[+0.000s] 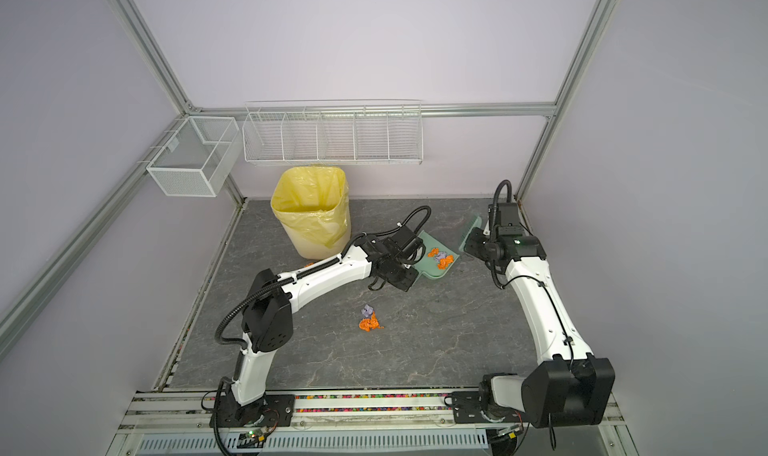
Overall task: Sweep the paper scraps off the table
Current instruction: 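Lift the loaded dustpan toward the bin with the left while the right withdraws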
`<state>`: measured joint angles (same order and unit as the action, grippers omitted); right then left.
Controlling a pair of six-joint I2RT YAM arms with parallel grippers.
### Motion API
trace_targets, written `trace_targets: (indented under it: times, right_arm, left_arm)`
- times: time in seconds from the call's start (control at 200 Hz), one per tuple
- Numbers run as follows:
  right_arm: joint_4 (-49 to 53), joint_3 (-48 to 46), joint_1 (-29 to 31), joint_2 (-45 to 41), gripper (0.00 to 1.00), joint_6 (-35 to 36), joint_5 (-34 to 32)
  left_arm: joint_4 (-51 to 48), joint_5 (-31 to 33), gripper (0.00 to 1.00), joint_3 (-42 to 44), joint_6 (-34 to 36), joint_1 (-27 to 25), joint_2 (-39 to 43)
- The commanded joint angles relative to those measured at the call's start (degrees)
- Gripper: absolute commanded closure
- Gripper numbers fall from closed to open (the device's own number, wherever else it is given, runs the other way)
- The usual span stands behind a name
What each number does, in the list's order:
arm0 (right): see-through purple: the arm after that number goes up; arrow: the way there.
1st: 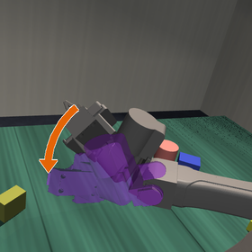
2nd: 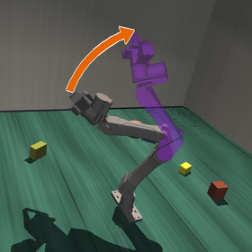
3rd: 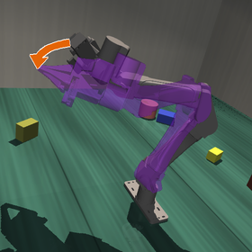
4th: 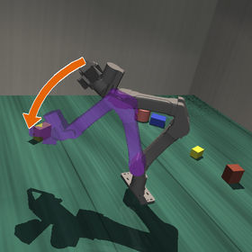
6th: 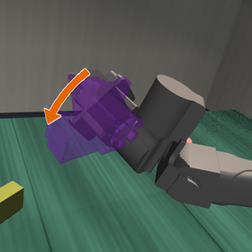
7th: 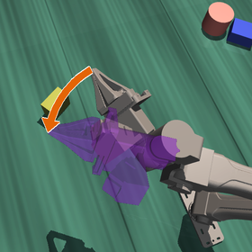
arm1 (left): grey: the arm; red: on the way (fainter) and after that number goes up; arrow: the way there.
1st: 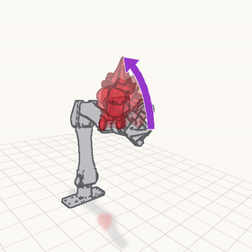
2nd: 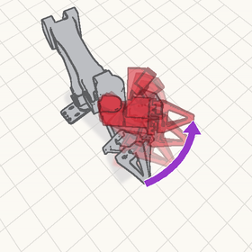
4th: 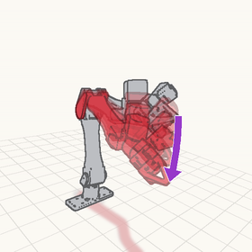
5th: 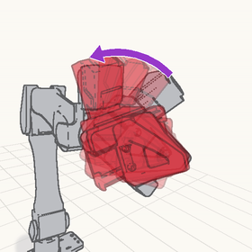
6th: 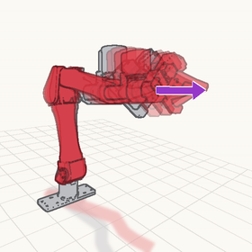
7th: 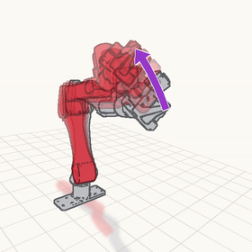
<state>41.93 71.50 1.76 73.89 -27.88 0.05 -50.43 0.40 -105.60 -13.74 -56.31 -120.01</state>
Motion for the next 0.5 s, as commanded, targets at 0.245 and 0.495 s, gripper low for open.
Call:
trace_targets:
  times: [0.245, 0.495]
  right_arm:
    - [-1.78, -5.72, -3.02, -3.77, 0.93, -1.40, 7.17]
    - [-1.14, -8.90, -2.99, -4.75, 0.93, -0.68, 7.80]
  left_arm:
    - [4.77, 1.27, 1.00, 4.54, -2.87, 1.47, 6.94]
    - [8.20, 4.04, 1.00, 7.65, -2.53, 1.47, 13.56]
